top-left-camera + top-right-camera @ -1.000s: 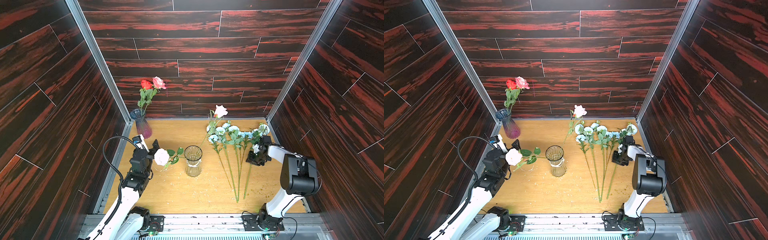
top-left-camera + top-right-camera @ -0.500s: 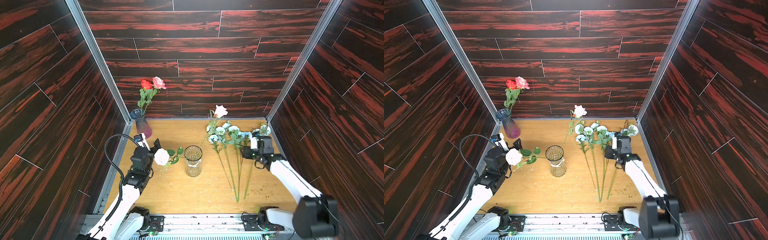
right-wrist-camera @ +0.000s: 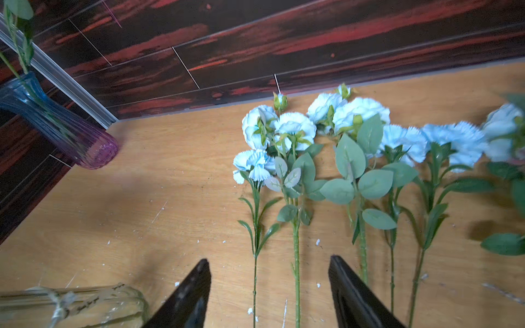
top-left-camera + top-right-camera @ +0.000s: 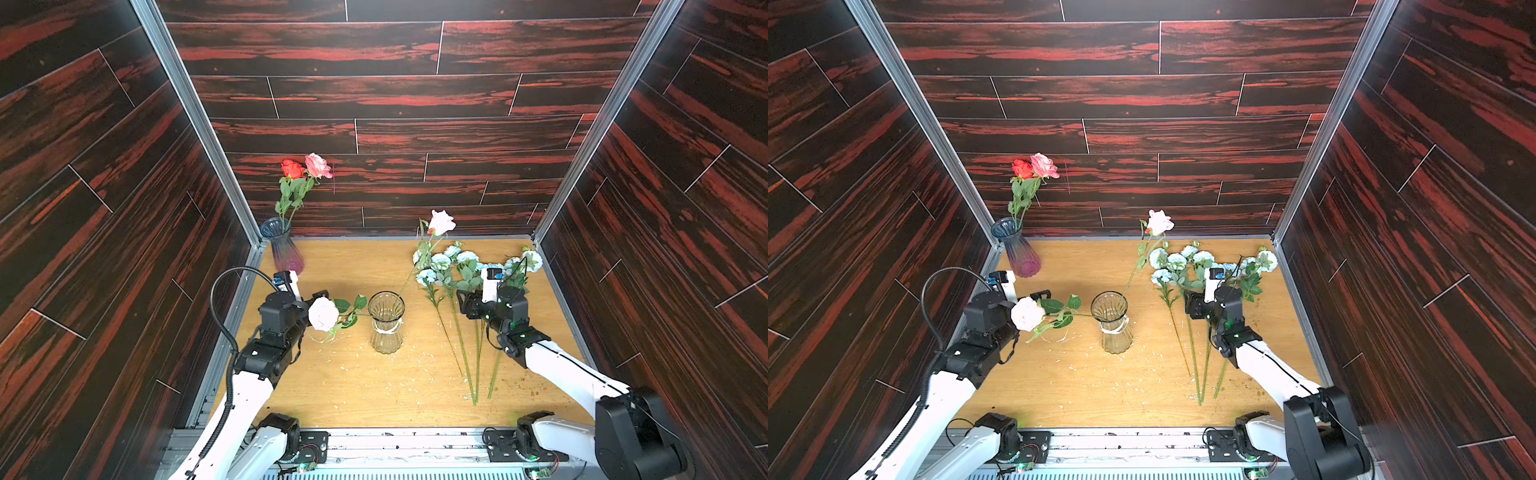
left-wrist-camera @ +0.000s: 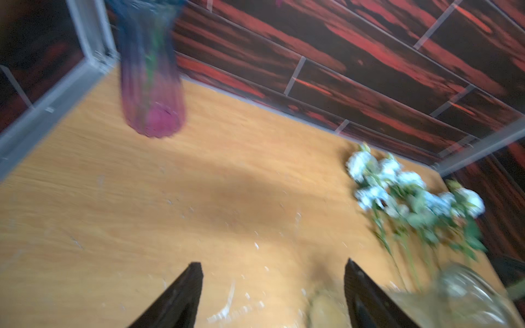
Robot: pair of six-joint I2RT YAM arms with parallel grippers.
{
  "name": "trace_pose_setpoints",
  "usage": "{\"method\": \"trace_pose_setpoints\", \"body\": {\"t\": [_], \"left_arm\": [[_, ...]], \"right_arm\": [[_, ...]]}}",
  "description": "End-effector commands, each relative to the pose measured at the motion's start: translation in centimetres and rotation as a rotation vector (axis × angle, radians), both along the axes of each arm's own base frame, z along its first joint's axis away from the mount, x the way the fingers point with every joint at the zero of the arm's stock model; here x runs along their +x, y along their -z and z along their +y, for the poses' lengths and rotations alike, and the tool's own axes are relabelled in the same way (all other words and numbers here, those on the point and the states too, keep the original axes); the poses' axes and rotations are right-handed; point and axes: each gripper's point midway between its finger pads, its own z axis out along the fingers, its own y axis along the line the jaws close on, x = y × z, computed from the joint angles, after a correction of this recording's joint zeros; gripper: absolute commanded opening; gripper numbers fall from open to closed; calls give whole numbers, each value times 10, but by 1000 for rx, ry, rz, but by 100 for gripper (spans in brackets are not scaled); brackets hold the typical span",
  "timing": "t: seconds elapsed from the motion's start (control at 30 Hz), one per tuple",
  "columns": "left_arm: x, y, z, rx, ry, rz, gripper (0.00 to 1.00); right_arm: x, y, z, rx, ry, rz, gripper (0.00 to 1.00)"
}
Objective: Pick out blue flowers from the vase
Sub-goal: Move the vase to the center of the board.
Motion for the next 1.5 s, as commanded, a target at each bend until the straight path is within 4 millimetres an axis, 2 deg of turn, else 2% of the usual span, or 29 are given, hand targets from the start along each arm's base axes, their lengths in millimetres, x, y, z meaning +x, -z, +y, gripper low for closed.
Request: {"method": "trace_pose_setpoints", "body": {"t": [0.0, 0.1, 0.17, 0.23, 0.37, 0.57, 0.7, 0.87, 1.03, 1.17, 1.23, 1.33, 1.47], "left_arm": [[-22, -20, -21, -64, 130, 66, 80], [-25, -32, -28, -98, 164, 63, 80], [-25, -33, -30, -107, 171, 80, 80], [-26, -34, -34, -123, 186, 95, 80], [-26, -34, -38, -131, 205, 127, 80], [-24, -26, -35, -94, 200, 175, 80], [-22, -15, -35, -35, 218, 279, 80], [-22, -24, -49, -58, 299, 325, 80], [-25, -38, -65, -116, 390, 315, 80], [-28, -44, -82, -177, 473, 321, 79], [-29, -44, -87, -180, 492, 326, 77], [-29, -43, -97, -154, 522, 334, 76], [-22, -30, -105, -57, 522, 385, 75]], "right_arm": [[-4, -16, 15, 24, -73, -93, 92], [-13, -24, 20, -11, -97, -186, 92], [-15, -24, 24, -5, -113, -199, 93], [-16, -21, 30, -16, -131, -194, 98], [-19, -20, 42, -78, -136, -210, 98], [-10, -14, 41, -100, -93, -166, 99], [6, -2, 33, -134, -7, -71, 98], [21, 13, 34, -170, 28, 27, 99], [9, 2, 33, -130, 3, -41, 99], [-2, -6, 22, -95, 41, -99, 99], [-3, -6, 18, -86, 61, -93, 99], [0, -3, 26, -87, 16, -73, 99], [4, -1, 29, -97, 3, -56, 99]]}}
